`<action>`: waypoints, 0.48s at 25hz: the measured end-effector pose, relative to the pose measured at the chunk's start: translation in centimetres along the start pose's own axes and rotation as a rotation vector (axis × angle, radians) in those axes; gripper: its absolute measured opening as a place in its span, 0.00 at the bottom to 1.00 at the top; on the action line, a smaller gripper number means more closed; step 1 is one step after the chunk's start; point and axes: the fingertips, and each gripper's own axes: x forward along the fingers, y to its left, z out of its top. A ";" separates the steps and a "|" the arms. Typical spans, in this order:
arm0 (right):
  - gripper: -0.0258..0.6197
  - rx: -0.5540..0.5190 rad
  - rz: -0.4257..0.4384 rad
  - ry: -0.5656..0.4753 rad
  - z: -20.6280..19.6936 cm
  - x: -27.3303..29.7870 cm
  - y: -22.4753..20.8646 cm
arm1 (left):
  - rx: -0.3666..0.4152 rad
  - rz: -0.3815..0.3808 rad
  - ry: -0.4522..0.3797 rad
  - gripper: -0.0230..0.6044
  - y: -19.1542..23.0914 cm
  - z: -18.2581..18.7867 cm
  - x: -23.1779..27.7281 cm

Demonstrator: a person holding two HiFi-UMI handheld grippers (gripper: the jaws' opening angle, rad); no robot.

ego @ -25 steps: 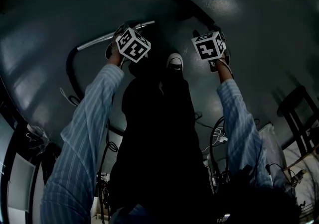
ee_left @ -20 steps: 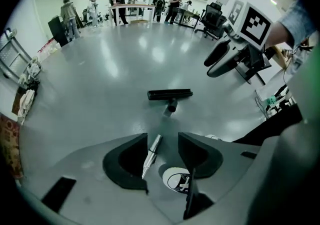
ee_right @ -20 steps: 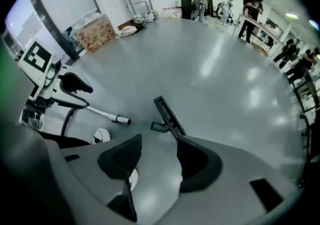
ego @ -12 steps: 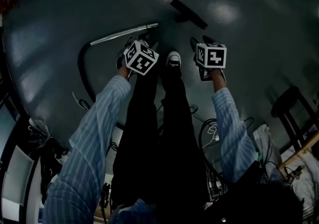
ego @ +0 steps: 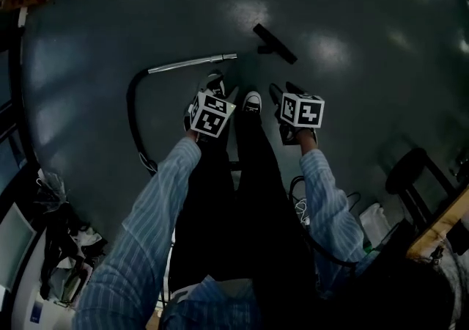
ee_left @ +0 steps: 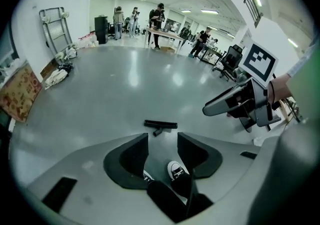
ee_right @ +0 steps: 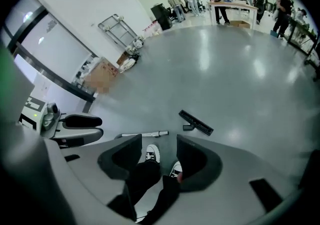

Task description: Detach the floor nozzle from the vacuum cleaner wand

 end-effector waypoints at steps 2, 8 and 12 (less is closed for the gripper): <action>0.39 -0.003 0.015 -0.015 -0.1 -2.1 1.1 | -0.010 0.012 -0.029 0.33 -1.3 0.7 -2.0; 0.39 0.019 0.089 -0.072 -0.5 -7.2 4.6 | -0.097 0.077 -0.139 0.21 -3.3 2.2 -8.5; 0.38 0.015 0.110 -0.071 -1.0 -10.5 6.9 | -0.162 0.139 -0.207 0.14 -3.9 2.3 -13.7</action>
